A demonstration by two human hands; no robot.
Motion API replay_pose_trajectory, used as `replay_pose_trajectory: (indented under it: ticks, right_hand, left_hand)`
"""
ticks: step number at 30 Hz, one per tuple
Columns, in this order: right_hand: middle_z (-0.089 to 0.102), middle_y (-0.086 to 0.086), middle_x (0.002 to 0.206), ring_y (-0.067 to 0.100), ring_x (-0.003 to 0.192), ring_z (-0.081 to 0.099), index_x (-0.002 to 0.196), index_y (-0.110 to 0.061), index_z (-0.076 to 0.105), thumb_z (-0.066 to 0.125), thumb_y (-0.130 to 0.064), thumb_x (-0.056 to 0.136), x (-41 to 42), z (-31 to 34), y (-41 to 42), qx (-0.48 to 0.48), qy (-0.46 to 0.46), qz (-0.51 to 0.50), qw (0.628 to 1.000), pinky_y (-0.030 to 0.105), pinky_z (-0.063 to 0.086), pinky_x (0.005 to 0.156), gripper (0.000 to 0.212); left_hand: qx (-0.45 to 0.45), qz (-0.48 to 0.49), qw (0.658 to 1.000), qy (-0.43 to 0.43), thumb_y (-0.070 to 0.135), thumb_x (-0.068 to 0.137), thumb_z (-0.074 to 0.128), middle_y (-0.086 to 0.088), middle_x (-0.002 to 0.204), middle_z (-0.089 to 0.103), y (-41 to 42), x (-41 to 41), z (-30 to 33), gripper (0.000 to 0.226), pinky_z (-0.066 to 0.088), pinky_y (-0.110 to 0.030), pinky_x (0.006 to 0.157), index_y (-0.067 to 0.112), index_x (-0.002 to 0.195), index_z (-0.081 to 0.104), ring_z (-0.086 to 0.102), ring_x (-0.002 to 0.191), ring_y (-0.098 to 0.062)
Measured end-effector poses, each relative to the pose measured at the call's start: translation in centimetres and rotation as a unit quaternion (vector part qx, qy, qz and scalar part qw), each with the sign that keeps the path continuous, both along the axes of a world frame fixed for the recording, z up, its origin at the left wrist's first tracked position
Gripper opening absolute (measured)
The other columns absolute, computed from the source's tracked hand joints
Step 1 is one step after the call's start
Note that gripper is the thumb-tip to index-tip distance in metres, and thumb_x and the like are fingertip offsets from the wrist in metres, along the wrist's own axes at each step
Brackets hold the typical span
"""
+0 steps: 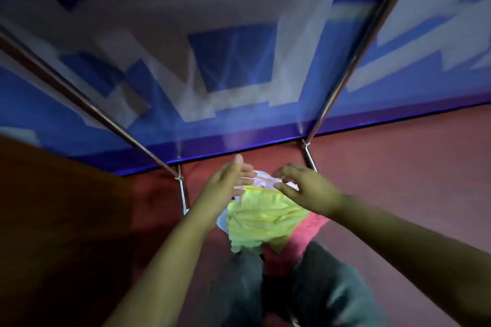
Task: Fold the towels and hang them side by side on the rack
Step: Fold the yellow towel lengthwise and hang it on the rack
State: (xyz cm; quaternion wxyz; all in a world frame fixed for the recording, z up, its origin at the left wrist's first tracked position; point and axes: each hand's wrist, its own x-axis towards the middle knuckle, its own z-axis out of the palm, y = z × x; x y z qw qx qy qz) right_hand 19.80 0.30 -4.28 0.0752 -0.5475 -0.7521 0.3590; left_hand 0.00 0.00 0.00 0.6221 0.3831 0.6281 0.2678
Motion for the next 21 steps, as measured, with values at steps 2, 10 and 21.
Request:
replay_pose_trajectory:
  ticks: [2, 10, 21]
  right_hand:
    - [0.06, 0.004, 0.114, 0.017, 0.093, 0.064, 0.115, -0.015, 0.059, 0.056, -0.03, 0.091, 0.0, -6.8, -0.7, -0.043, -0.026, -0.01, 0.999, 0.023, 0.043, 0.08, 0.029]
    - [0.047, 0.011, 0.129, 0.028, 0.11, 0.057, 0.131, -0.015, 0.045, 0.055, -0.022, 0.089, 0.7, -26.6, -4.4, -0.198, -0.147, -0.038, 0.968, 0.031, 0.044, 0.09, 0.043]
    - [0.038, 0.016, 0.138, 0.035, 0.123, 0.048, 0.138, -0.015, 0.035, 0.047, -0.012, 0.091, -2.5, -39.5, -6.3, -0.274, -0.164, -0.079, 0.945, 0.037, 0.04, 0.099, 0.048]
  left_hand:
    - [-0.016, 0.006, 1.0, 0.007, 0.033, 0.097, 0.041, 0.001, 0.091, 0.068, -0.7, 0.4, -5.8, 0.027, 0.048, -0.03, 0.081, 0.018, 0.089, 0.061, 0.063, 0.084, -0.013]
    - [-0.091, 0.018, 0.995, 0.048, 0.024, 0.096, 0.048, -0.001, 0.09, 0.069, -5.0, -0.3, -22.1, 0.019, 0.046, -0.028, 0.079, 0.012, 0.094, 0.063, 0.065, 0.088, -0.016]
    - [-0.175, 0.016, 0.984, 0.042, 0.026, 0.096, 0.048, -0.002, 0.086, 0.069, -5.4, 2.0, -30.1, 0.019, 0.046, -0.025, 0.069, 0.012, 0.088, 0.059, 0.065, 0.082, -0.014]
